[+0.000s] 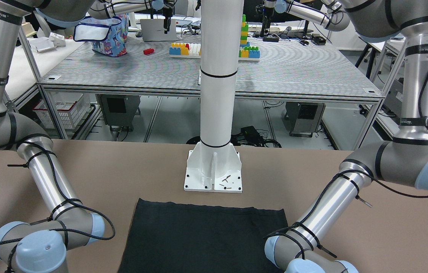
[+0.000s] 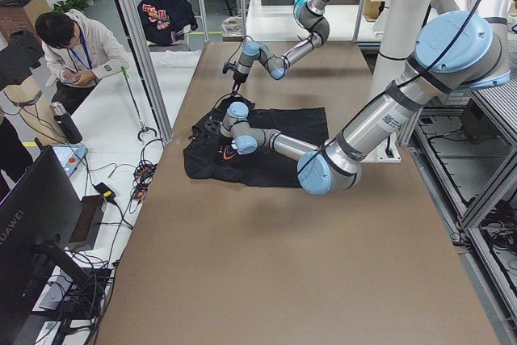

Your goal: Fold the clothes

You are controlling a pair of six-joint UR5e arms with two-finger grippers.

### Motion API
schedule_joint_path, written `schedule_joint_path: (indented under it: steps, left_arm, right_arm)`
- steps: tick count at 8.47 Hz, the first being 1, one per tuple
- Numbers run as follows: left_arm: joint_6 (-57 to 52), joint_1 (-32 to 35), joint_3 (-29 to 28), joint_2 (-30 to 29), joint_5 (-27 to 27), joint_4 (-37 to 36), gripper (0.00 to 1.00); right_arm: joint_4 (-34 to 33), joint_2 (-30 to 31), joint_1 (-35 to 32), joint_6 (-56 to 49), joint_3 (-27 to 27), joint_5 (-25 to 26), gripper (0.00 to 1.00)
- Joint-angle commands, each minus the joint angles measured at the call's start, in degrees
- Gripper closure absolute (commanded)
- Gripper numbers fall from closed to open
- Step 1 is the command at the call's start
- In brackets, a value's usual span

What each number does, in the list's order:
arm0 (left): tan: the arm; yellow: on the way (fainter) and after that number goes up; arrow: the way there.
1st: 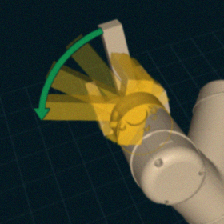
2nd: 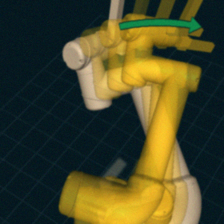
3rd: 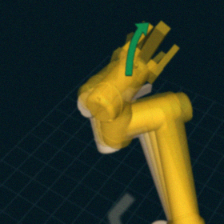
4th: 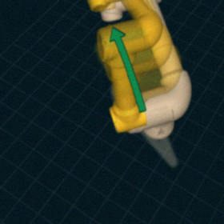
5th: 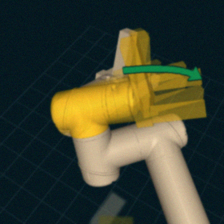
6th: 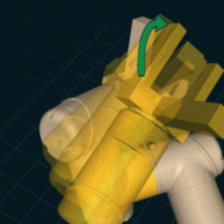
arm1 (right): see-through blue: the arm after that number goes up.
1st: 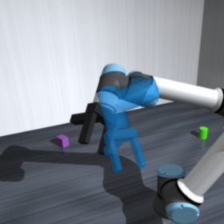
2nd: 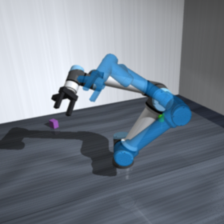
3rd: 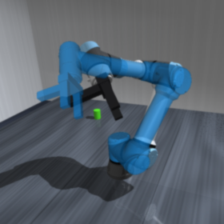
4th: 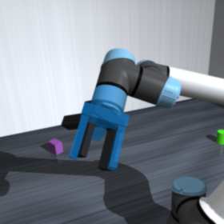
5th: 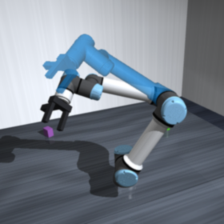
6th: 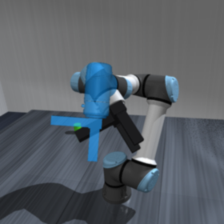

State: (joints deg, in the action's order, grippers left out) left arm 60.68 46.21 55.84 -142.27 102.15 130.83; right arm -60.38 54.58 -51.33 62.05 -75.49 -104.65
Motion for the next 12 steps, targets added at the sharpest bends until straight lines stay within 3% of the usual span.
schedule_joint_path:
  steps: [1, 4, 6, 12]
  left_arm:
    - [-0.65, 0.02, -0.03, 0.59, -0.02, 0.04, 0.00]
    - [-0.65, 0.02, -0.03, 0.94, -0.20, 0.12, 0.00]
    - [-0.65, 0.02, -0.03, 1.03, -0.02, 0.21, 0.00]
    - [-0.65, -0.06, 0.06, 1.56, -0.11, 0.47, 0.00]
  right_arm:
    - [-5.80, -5.26, 3.85, 7.01, 0.17, 4.94, 1.00]
    - [-9.92, -9.03, 5.71, 11.23, 2.35, 7.70, 1.00]
    - [-9.94, -12.55, 7.02, 14.04, 7.45, 10.86, 1.00]
    - [-10.02, -16.35, 7.91, 18.45, 12.21, 14.21, 1.00]
